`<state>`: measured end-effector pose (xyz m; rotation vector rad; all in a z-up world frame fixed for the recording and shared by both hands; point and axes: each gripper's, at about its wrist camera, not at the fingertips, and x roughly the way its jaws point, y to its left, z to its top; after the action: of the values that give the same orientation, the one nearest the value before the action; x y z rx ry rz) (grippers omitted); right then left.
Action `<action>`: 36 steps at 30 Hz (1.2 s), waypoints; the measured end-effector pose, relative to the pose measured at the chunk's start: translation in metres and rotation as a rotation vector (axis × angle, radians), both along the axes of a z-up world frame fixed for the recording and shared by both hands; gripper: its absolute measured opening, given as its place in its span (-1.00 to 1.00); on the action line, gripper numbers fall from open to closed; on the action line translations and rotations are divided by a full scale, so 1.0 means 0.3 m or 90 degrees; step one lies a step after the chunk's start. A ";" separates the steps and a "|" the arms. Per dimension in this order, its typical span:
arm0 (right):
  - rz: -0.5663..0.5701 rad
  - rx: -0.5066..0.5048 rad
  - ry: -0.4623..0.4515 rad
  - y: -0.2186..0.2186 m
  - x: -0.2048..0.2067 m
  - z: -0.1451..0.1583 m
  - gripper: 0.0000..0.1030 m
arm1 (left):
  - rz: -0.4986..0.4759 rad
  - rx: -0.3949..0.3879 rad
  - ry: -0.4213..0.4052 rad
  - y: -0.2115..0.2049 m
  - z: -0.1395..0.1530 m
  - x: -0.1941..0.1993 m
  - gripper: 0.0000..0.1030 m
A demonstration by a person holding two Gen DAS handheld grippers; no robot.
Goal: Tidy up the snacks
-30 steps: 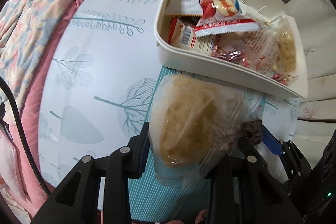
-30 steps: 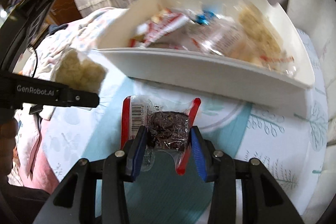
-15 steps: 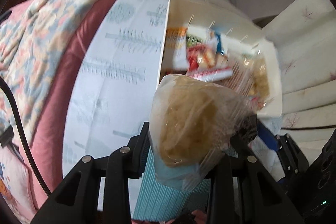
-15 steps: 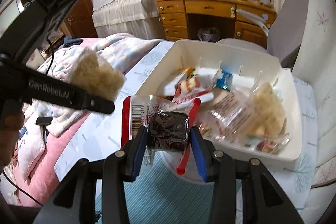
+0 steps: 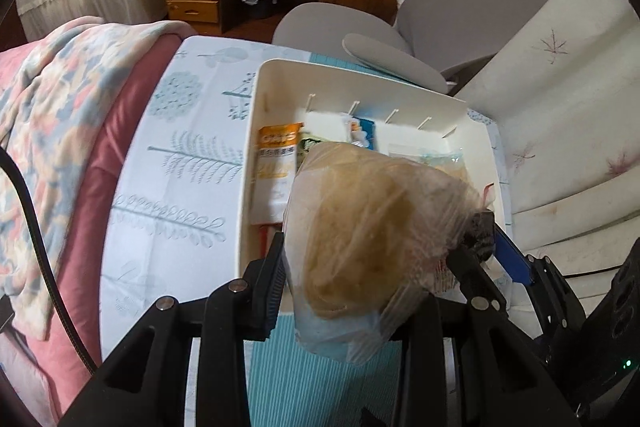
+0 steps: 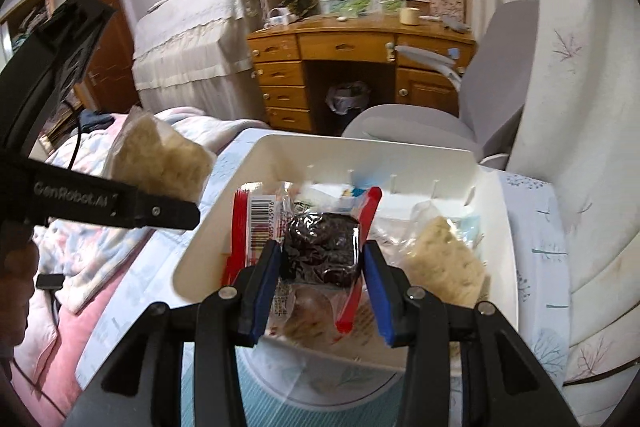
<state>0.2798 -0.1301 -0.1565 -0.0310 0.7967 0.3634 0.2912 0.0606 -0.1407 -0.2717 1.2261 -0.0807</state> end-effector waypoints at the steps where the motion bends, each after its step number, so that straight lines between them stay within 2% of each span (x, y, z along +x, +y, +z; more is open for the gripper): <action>1: -0.006 0.000 0.003 -0.003 0.006 -0.006 -0.17 | -0.003 -0.001 -0.003 -0.005 -0.004 0.005 -0.36; 5: -0.027 0.002 0.025 -0.013 0.027 -0.029 -0.12 | -0.006 0.004 -0.004 -0.011 -0.025 0.020 -0.28; 7: -0.033 -0.007 0.028 -0.011 0.027 -0.029 -0.05 | -0.010 0.002 -0.004 -0.013 -0.024 0.024 0.04; 8: -0.038 -0.013 0.027 -0.009 0.024 -0.026 0.08 | -0.010 0.003 -0.010 -0.012 -0.019 0.023 0.11; 9: -0.041 -0.015 0.026 -0.007 0.021 -0.021 0.12 | -0.011 0.005 -0.021 -0.011 -0.008 0.018 0.15; 13: -0.065 -0.020 0.029 -0.012 -0.005 -0.004 0.16 | -0.022 0.013 -0.033 0.001 0.025 -0.013 0.32; 17: -0.106 -0.023 0.037 -0.016 -0.053 0.017 0.34 | -0.041 -0.004 -0.033 0.033 0.042 -0.086 0.32; 22: -0.163 0.001 0.058 -0.012 -0.173 0.045 0.46 | -0.079 -0.007 -0.044 0.076 0.068 -0.217 0.33; 26: -0.206 0.003 0.076 0.019 -0.320 0.034 0.46 | -0.122 -0.004 -0.037 0.117 0.069 -0.327 0.37; 30: -0.231 0.025 0.128 0.048 -0.465 -0.009 0.46 | -0.129 -0.004 -0.038 0.174 0.067 -0.445 0.37; 36: -0.232 0.021 0.182 0.068 -0.635 -0.028 0.46 | -0.154 -0.006 -0.019 0.206 0.055 -0.618 0.37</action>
<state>0.0892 -0.1096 -0.1650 0.1993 1.0572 0.0332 0.1059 0.1225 -0.1241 -0.1283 1.2247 -0.2993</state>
